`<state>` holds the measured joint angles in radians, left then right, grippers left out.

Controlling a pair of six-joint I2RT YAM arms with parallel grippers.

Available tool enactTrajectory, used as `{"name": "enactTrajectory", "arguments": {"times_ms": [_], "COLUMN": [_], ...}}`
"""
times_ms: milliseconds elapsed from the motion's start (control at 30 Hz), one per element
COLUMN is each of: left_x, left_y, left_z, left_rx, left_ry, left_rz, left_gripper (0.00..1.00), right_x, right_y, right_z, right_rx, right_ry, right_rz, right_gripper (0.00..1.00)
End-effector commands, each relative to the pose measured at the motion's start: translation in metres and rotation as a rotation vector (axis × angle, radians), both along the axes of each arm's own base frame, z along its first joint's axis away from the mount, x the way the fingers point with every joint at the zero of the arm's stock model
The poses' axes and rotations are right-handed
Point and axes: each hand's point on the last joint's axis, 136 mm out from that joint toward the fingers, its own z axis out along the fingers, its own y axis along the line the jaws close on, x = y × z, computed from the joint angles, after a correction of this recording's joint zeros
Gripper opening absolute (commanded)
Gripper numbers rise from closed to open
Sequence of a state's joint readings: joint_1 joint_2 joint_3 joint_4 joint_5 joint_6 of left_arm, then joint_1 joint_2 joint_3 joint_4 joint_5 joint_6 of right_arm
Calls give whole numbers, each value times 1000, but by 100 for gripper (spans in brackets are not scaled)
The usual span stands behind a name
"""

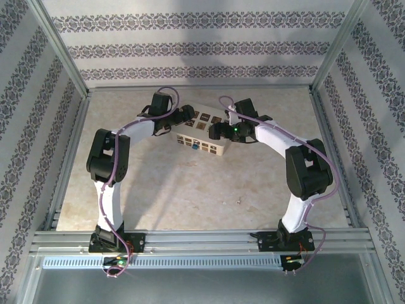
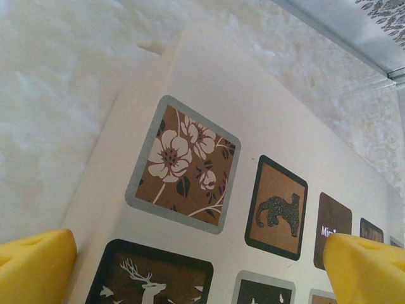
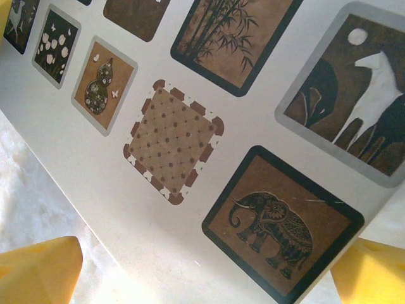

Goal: Unlock a padlock with a key

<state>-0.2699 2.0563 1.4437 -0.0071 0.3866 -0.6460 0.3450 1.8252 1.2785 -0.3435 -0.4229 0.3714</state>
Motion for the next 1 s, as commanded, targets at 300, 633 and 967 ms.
{"name": "enactTrajectory", "arguments": {"times_ms": [300, 633, 967], "left_x": [-15, -34, -109], "left_y": [-8, 35, 64], "left_z": [27, 84, 127], "left_rx": [-30, 50, 83], "left_ry": [-46, -156, -270], "left_rz": [-50, 16, 57], "left_gripper": [99, 99, 99], "right_x": [12, -14, -103], "right_y": [-1, -58, -91], "right_z": [20, 65, 70], "right_rx": [6, -119, -253], "right_ry": [-97, -192, -88], "right_rz": [-19, -130, -166], "right_gripper": [99, 99, 88]}}
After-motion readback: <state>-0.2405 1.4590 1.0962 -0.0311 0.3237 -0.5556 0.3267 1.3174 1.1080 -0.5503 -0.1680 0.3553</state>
